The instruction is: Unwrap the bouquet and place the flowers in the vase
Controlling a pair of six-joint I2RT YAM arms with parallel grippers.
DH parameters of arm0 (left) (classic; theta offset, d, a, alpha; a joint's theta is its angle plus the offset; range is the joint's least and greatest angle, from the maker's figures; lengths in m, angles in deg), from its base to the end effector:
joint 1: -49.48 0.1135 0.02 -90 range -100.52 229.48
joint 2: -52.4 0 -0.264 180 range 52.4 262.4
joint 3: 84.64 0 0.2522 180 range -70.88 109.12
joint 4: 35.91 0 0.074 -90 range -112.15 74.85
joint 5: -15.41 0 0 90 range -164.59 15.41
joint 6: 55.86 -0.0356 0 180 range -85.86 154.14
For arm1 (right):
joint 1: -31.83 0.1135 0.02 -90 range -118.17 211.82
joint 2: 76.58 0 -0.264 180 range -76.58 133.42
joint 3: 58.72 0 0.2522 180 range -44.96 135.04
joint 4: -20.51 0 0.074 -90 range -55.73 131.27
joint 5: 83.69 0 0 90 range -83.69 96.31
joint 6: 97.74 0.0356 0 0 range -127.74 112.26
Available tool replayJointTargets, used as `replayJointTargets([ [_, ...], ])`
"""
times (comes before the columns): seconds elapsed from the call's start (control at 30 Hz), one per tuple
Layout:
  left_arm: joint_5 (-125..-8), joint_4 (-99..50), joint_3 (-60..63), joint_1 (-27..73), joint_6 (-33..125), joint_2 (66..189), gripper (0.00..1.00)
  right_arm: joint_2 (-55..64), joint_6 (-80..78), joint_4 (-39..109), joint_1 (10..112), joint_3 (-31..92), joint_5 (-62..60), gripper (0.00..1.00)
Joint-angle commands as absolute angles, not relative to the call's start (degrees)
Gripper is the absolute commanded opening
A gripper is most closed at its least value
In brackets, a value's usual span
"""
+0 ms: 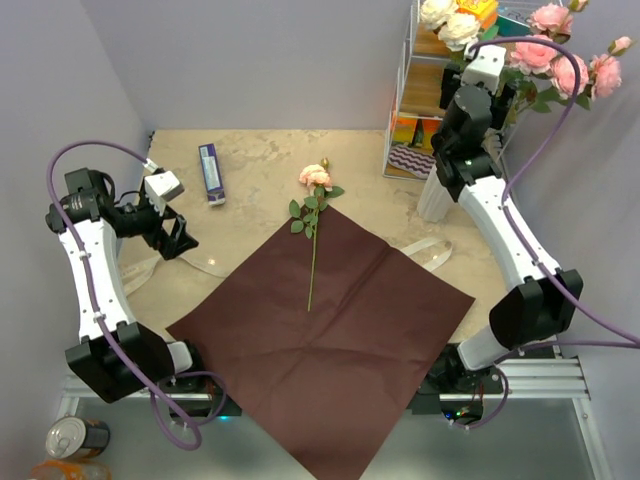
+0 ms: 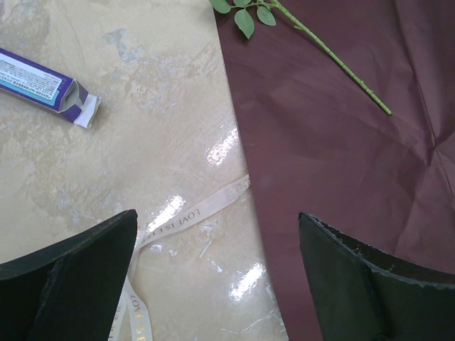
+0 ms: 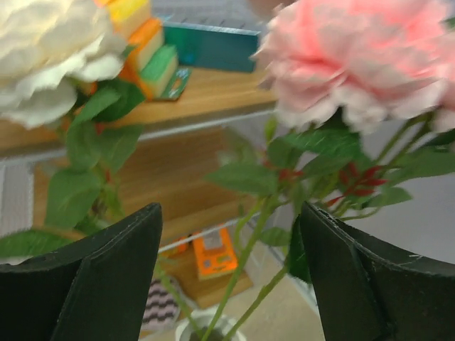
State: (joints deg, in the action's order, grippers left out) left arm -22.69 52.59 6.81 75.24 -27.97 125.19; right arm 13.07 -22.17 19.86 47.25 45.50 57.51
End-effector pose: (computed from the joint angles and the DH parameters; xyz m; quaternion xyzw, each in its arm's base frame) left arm 0.2048 0.0677 0.3563 0.3489 0.8172 -0.2011 0.4123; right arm 0.3500 0.0678 0.4662 0.1907 0.6176 -0.2562 0.7188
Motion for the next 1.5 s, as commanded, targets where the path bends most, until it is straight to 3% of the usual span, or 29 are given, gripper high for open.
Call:
replayJointTargets([
  [0.0,-20.1,53.2,8.2,75.7,-27.4,123.2,1.0,6.2,-10.4,35.8,49.9,43.4,45.2,0.81],
  [0.13,-19.9,53.2,8.3,75.7,-27.0,122.4,0.99,4.2,-10.7,42.1,55.2,41.7,39.5,0.76],
  [0.27,-19.5,53.2,8.2,75.7,-26.6,121.8,0.99,3.6,-11.6,44.5,63.4,39.7,39.3,0.82],
  [0.47,-19.7,53.3,7.8,75.7,-26.3,120.8,1.0,5.6,-4.6,50.1,67.8,40.2,34.3,0.93],
  [0.5,-19.7,53.3,7.4,75.7,-26.3,120.4,1.0,7.9,-3.9,52.9,68.4,40.8,32.2,0.99],
  [0.6,-19.4,53.2,7.2,75.7,-26.3,120.1,0.99,13.7,1.6,57.8,68.7,43.8,21.8,0.99],
  [0.8,-18.3,53.2,7.0,75.6,-26.0,119.9,0.99,16.9,15.2,43.5,68.3,34.2,8.8,0.99],
  [0.9,-18.3,53.2,7.0,75.6,-26.1,119.8,0.99,22.9,16.3,47.4,69.5,36.1,13.9,0.99],
  [1.0,-18.2,53.2,6.8,75.7,-26.2,120.1,0.99,30.4,16.1,52.9,70.6,42.2,20.0,0.95],
  [1.03,-18.2,53.2,6.6,75.6,-26.2,120.1,0.99,31.3,16.1,53.0,70.8,43.2,21.1,0.88],
  [1.27,-19.2,52.6,5.3,75.7,-26.7,120.3,0.99,40.1,16.4,55.0,71.4,47.7,26.5,0.65],
  [1.47,-19.0,51.9,4.4,75.7,-27.0,120.5,0.99,44.4,16.3,53.7,71.4,49.8,26.9,0.56],
])
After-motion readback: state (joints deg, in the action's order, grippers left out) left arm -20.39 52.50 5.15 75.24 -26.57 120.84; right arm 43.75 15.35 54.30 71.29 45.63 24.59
